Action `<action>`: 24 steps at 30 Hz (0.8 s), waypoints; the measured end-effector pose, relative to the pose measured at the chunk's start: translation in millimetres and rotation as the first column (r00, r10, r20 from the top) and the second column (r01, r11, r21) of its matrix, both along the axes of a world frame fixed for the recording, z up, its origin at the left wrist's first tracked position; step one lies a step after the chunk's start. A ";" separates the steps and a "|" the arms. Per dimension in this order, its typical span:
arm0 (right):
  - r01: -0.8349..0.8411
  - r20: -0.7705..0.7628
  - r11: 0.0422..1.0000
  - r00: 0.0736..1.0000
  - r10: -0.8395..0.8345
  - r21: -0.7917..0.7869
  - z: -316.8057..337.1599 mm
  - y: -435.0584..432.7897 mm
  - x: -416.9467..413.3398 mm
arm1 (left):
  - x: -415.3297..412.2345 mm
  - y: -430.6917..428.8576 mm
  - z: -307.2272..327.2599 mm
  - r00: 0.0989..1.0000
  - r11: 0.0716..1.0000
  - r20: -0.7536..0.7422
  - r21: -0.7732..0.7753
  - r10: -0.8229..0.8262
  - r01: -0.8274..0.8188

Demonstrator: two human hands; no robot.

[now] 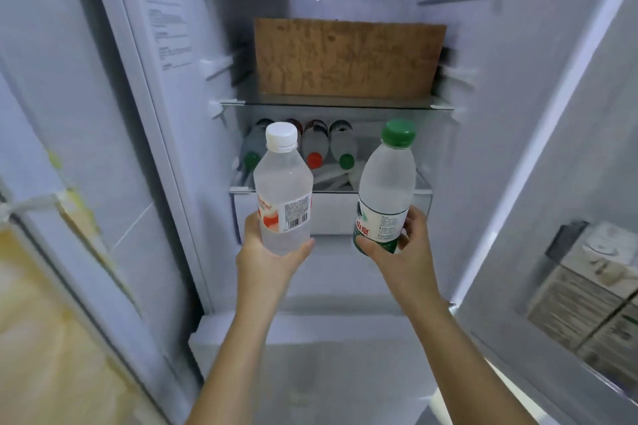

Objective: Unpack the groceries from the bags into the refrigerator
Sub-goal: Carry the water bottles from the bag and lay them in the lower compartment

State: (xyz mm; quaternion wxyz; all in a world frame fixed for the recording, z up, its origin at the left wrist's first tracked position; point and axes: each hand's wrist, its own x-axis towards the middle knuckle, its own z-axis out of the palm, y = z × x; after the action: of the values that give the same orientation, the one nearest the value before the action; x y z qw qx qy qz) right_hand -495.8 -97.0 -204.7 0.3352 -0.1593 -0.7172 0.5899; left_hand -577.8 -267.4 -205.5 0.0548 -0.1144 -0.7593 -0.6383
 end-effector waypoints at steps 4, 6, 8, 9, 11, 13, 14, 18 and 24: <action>0.021 0.084 1.000 0.996 -0.021 -0.001 -26.2 9.7 -38.1 | -43.3 15.9 -27.9 0.995 1.000 0.094 -0.009 -0.019 0.020; 0.025 0.132 1.000 0.991 -0.023 -0.014 -40.0 13.7 -52.8 | -57.8 24.3 -41.9 0.989 0.999 0.141 -0.020 -0.034 0.038; 0.038 0.167 0.999 0.985 -0.034 -0.021 -52.8 17.3 -63.1 | -68.3 32.1 -53.8 0.983 0.998 0.177 -0.036 -0.049 0.056; 0.044 0.183 0.999 0.982 -0.039 -0.023 -58.6 19.3 -66.8 | -72.7 35.7 -58.9 0.981 0.997 0.186 -0.049 -0.056 0.066; 0.051 0.205 0.998 0.978 -0.044 -0.028 -70.4 24.0 -72.3 | -79.2 41.9 -66.8 0.976 0.992 0.201 -0.078 -0.080 0.097; 0.064 0.226 0.997 0.973 -0.053 -0.040 -80.3 29.1 -76.5 | -84.2 47.2 -72.8 0.968 0.988 0.227 -0.088 -0.105 0.128; 0.071 0.236 0.997 0.970 -0.058 -0.044 -84.2 31.3 -78.4 | -85.7 49.3 -74.9 0.965 0.987 0.238 -0.089 -0.112 0.137; 0.075 0.260 0.996 0.964 -0.059 -0.053 -91.4 39.3 -83.0 | -89.4 55.1 -84.0 0.963 0.986 0.244 -0.088 -0.114 0.139; 0.016 0.284 0.999 0.959 -0.005 -0.038 -91.8 44.3 -86.2 | -93.7 55.6 -88.5 0.959 0.978 0.239 -0.105 -0.152 0.181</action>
State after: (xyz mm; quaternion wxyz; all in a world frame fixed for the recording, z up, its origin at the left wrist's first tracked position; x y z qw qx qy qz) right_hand -582.1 -52.7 -296.5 0.2288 -0.2528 -0.7452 0.5731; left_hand -671.6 -211.8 -294.0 -0.0945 -0.1068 -0.7870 -0.6003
